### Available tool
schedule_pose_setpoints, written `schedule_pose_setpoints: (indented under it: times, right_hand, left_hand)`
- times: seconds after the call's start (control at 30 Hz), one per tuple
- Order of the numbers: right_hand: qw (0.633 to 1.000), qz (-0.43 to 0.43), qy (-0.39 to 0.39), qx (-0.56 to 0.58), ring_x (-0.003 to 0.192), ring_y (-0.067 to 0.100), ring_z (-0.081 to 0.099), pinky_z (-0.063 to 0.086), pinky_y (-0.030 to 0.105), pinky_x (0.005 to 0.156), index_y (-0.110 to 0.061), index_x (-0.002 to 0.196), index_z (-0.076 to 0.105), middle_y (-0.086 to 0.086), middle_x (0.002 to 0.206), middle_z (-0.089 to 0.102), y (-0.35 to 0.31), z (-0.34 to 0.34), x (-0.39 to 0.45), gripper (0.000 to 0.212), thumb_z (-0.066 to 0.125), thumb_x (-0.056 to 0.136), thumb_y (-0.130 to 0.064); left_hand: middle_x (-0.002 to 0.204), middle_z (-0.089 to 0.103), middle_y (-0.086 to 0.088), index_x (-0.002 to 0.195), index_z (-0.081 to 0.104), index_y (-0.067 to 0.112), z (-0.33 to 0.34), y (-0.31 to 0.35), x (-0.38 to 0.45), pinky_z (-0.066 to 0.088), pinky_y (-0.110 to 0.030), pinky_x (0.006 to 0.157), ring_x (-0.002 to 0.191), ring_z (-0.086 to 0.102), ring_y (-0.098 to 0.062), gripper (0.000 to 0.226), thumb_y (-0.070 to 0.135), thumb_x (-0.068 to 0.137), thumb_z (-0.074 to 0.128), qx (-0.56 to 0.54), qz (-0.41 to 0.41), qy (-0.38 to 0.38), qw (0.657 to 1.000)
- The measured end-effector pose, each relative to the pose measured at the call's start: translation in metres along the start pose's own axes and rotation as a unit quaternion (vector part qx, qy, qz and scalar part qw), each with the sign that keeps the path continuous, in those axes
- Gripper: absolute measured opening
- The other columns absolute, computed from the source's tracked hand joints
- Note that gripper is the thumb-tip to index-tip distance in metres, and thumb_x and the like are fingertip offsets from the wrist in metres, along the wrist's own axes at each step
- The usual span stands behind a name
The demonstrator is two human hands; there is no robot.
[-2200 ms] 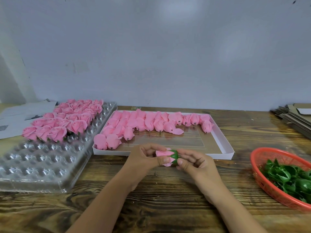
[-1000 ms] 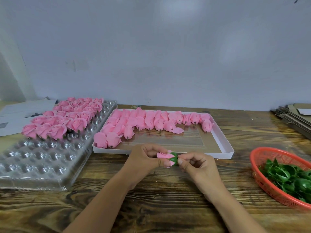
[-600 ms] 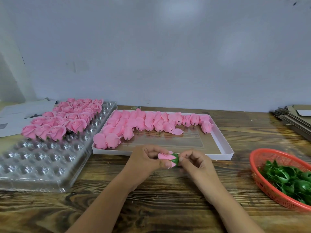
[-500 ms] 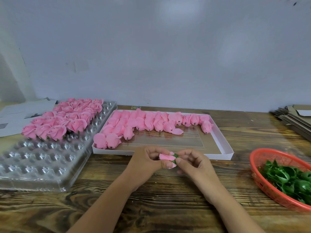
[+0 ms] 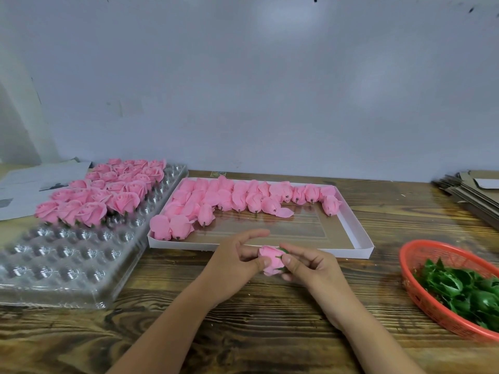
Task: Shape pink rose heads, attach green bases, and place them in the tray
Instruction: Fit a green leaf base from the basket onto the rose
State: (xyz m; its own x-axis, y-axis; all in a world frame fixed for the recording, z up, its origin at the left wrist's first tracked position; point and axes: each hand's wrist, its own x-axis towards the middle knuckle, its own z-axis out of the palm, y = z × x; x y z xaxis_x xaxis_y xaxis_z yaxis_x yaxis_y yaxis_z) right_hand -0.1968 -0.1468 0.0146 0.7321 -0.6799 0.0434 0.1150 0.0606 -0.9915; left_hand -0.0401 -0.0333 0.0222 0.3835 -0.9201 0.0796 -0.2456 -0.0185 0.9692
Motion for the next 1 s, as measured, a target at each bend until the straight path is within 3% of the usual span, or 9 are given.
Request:
schedule_pose_setpoints:
  times: [0.1, 0.2, 0.3, 0.4, 0.57, 0.7, 0.83, 0.93, 1.0]
  right_hand:
    - [0.999, 0.024, -0.026, -0.038, 0.091, 0.022, 0.073, 0.059, 0.026, 0.077, -0.018, 0.117, 0.071, 0.009, 0.103, 0.077, 0.000, -0.002, 0.000, 0.032, 0.056, 0.097, 0.002]
    - [0.987, -0.031, -0.058, -0.144, 0.097, 0.017, 0.073, 0.056, 0.024, 0.083, -0.024, 0.123, 0.066, -0.002, 0.107, 0.077, 0.002, 0.001, -0.002, 0.050, 0.061, 0.088, 0.011]
    - [0.950, -0.120, -0.037, -0.287, 0.094, 0.002, 0.069, 0.051, 0.012, 0.082, -0.052, 0.110, 0.064, -0.024, 0.101, 0.073, 0.006, 0.003, -0.005, 0.053, 0.077, 0.082, -0.009]
    - [0.941, -0.136, -0.017, -0.310, 0.085, 0.010, 0.066, 0.054, 0.021, 0.076, -0.063, 0.105, 0.063, -0.014, 0.094, 0.072, 0.007, 0.003, -0.003, 0.046, 0.076, 0.082, -0.025]
    - [0.985, -0.062, -0.035, -0.159, 0.075, 0.016, 0.061, 0.054, 0.031, 0.069, -0.039, 0.107, 0.074, 0.021, 0.090, 0.069, 0.002, 0.005, -0.001, 0.026, 0.072, 0.086, -0.024]
    - [0.987, -0.044, -0.070, -0.140, 0.079, 0.024, 0.059, 0.053, 0.037, 0.068, -0.031, 0.107, 0.075, 0.032, 0.097, 0.064, 0.000, 0.005, -0.003, 0.020, 0.070, 0.090, -0.021]
    - [0.978, -0.058, -0.075, -0.187, 0.078, 0.020, 0.060, 0.053, 0.047, 0.074, -0.036, 0.103, 0.073, 0.020, 0.093, 0.068, 0.004, 0.005, -0.002, 0.021, 0.070, 0.091, -0.020]
    - [0.973, -0.073, -0.072, -0.209, 0.092, 0.005, 0.067, 0.054, 0.023, 0.080, -0.039, 0.112, 0.070, -0.006, 0.103, 0.074, 0.006, 0.008, -0.003, 0.029, 0.070, 0.083, -0.040]
    - [0.975, -0.067, -0.068, -0.202, 0.089, 0.005, 0.067, 0.053, 0.019, 0.073, -0.038, 0.115, 0.069, -0.010, 0.104, 0.074, 0.005, 0.010, -0.004, 0.036, 0.067, 0.080, -0.046]
  left_hand:
    - [0.102, 0.079, 0.011, 0.129, 0.056, 0.039, -0.001, -0.001, 0.001, 0.052, -0.025, 0.093, 0.100, 0.073, -0.006, 0.043, 0.020, 0.094, 0.072, 0.004, -0.005, 0.002, 1.000]
    - [0.100, 0.078, 0.014, 0.121, 0.062, 0.036, -0.002, -0.002, 0.001, 0.054, -0.016, 0.083, 0.098, 0.072, -0.002, 0.032, 0.021, 0.094, 0.071, 0.001, -0.016, 0.016, 1.000]
    - [0.100, 0.078, 0.018, 0.118, 0.064, 0.040, -0.001, -0.002, 0.001, 0.052, -0.010, 0.079, 0.098, 0.071, 0.001, 0.029, 0.025, 0.093, 0.072, 0.012, -0.021, 0.018, 1.000]
    - [0.110, 0.075, 0.022, 0.116, 0.064, 0.046, 0.000, -0.001, 0.002, 0.052, -0.018, 0.090, 0.106, 0.068, 0.003, 0.035, 0.034, 0.087, 0.078, 0.017, -0.005, 0.021, 1.000]
    - [0.124, 0.071, 0.018, 0.132, 0.056, 0.042, 0.002, 0.000, 0.001, 0.052, -0.016, 0.091, 0.113, 0.067, -0.005, 0.064, 0.027, 0.079, 0.087, 0.012, 0.039, -0.008, 0.999]
    - [0.116, 0.074, 0.017, 0.120, 0.065, 0.049, 0.000, 0.002, -0.001, 0.053, -0.017, 0.089, 0.108, 0.069, -0.005, 0.046, 0.036, 0.080, 0.083, 0.019, 0.054, 0.018, 0.998]
    - [0.111, 0.075, 0.018, 0.114, 0.067, 0.053, 0.001, 0.001, 0.000, 0.054, -0.029, 0.095, 0.107, 0.069, -0.004, 0.044, 0.051, 0.072, 0.080, 0.037, 0.057, 0.022, 0.997]
    - [0.113, 0.073, 0.021, 0.116, 0.064, 0.058, 0.003, 0.000, 0.000, 0.055, -0.027, 0.094, 0.108, 0.068, -0.003, 0.049, 0.051, 0.070, 0.082, 0.045, 0.061, 0.009, 0.997]
    - [0.115, 0.072, 0.022, 0.120, 0.059, 0.059, 0.005, -0.001, 0.001, 0.056, -0.023, 0.089, 0.106, 0.068, -0.003, 0.059, 0.051, 0.067, 0.085, 0.039, 0.058, 0.009, 0.998]
